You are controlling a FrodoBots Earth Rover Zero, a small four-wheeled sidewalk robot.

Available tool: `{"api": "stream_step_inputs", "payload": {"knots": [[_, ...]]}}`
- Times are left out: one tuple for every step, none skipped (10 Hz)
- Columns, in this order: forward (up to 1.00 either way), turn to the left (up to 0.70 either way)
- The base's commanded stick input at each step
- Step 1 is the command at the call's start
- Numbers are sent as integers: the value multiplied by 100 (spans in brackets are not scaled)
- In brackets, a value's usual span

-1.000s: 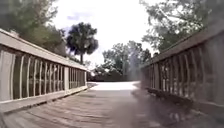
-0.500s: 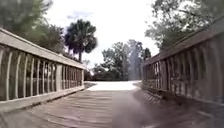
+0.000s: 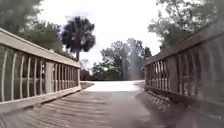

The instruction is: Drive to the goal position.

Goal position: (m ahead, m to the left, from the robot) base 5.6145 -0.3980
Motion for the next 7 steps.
{"api": "stream_step_inputs", "payload": {"knots": [[69,1],[69,1],[69,1],[69,1],[69,1],[69,1],[69,1]]}}
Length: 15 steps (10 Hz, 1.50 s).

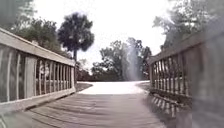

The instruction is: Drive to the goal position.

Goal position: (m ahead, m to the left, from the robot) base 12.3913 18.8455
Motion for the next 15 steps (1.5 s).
{"api": "stream_step_inputs", "payload": {"knots": [[69,1],[69,1],[69,1],[69,1],[69,1],[69,1],[69,1],[69,1],[69,1],[69,1],[69,1],[69,1],[69,1],[69,1],[69,1]]}}
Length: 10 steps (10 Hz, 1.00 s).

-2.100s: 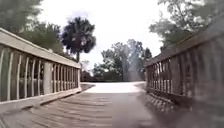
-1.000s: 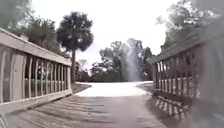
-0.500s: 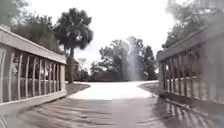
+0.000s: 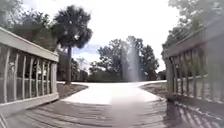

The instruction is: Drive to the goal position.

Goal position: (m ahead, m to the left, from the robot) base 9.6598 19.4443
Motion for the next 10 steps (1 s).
{"api": "stream_step_inputs", "payload": {"knots": [[69,1],[69,1],[69,1],[69,1],[69,1],[69,1],[69,1],[69,1],[69,1],[69,1]]}}
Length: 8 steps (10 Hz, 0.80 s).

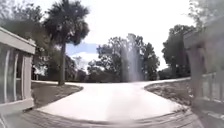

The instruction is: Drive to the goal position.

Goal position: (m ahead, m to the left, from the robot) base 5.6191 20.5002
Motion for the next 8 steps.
{"api": "stream_step_inputs", "payload": {"knots": [[69,1],[69,1],[69,1],[69,1],[69,1],[69,1],[69,1],[69,1]]}}
